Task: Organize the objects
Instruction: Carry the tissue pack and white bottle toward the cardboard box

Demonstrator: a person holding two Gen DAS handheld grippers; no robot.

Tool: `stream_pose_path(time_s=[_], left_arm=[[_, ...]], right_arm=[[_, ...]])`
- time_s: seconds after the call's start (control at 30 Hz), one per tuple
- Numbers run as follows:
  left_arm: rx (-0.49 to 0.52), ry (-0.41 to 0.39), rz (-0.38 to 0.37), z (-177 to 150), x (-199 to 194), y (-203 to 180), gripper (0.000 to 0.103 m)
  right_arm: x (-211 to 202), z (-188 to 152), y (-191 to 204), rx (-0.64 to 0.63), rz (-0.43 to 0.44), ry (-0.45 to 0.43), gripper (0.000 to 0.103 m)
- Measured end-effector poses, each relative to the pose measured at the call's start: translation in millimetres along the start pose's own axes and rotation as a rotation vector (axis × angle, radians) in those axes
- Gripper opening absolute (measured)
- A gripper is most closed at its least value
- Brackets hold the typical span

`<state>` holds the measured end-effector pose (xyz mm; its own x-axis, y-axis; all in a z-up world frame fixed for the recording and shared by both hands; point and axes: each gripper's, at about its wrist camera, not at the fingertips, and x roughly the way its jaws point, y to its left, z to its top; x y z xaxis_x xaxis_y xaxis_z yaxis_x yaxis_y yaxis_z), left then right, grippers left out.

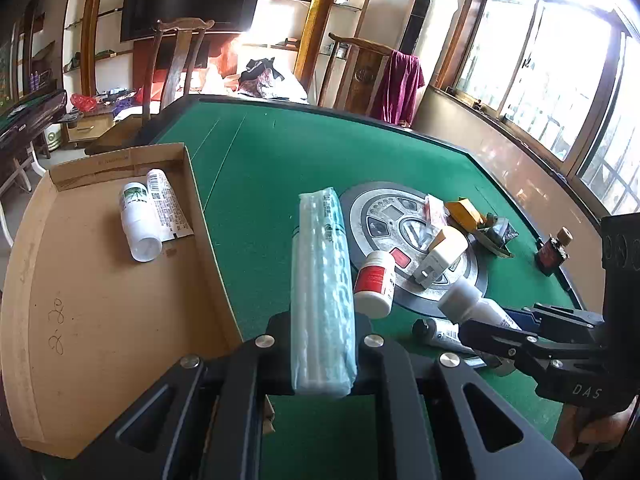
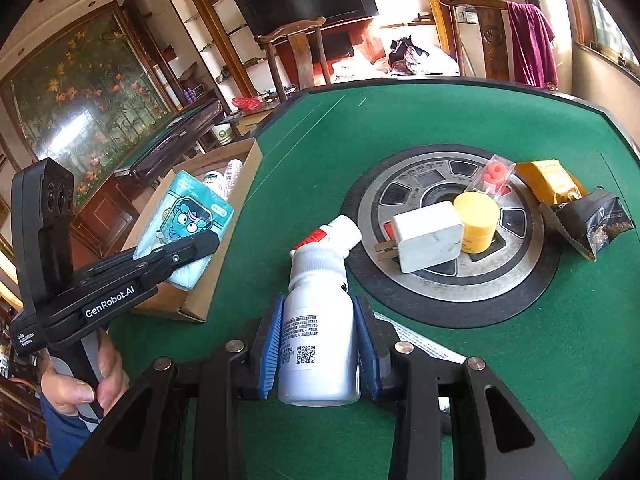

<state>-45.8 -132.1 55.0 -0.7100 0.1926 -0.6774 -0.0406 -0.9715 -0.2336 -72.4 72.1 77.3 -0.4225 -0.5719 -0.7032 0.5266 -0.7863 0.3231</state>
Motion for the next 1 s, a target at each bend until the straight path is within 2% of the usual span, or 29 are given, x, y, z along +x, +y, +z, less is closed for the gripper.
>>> stream_pose_path(time_s=[0.67, 0.87, 1.0], left_arm=[[-0.07, -0.04, -0.009, 6, -15, 21, 0.012], [-0.156, -0.051, -0.016, 15, -29, 53, 0.012], [-0.173, -0.055, 0.028, 18, -40, 80, 0.012]], right_arm=[[22, 17, 49, -0.038, 0.042, 0.005, 0.037], [34, 35, 68, -0.059, 0.049, 0.014, 0.037], [46, 53, 90, -0.094, 0.047, 0.022, 0.037]])
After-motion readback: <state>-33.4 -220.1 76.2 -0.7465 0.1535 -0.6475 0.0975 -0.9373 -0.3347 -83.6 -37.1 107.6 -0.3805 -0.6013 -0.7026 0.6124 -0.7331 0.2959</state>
